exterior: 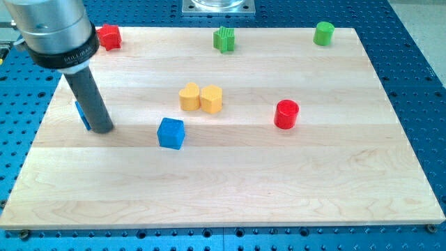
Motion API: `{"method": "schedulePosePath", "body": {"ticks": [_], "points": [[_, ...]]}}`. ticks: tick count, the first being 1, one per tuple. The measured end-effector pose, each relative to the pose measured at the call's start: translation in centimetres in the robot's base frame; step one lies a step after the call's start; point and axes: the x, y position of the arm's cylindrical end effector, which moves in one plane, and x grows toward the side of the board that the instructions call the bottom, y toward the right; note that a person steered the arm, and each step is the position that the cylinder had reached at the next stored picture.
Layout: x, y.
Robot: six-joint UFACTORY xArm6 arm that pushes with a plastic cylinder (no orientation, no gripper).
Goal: Separate the yellow blocks from each other
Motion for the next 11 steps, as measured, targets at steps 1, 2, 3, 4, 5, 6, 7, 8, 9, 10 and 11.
{"method": "schedulePosePath", "body": {"ticks": [1, 2, 3, 4, 5, 6, 7, 8, 9, 10, 11], "points": [[-1.6, -1.5], [-1.3, 0.6], [-2.1, 2.1], [-2.3, 2.1], [-5.6, 5.8], [-7.1, 11.8], [-5.6, 13.8], [-3.9, 18.7], [-3.9, 28.2], [-3.9, 35.7], [-5.7, 30.4]]}}
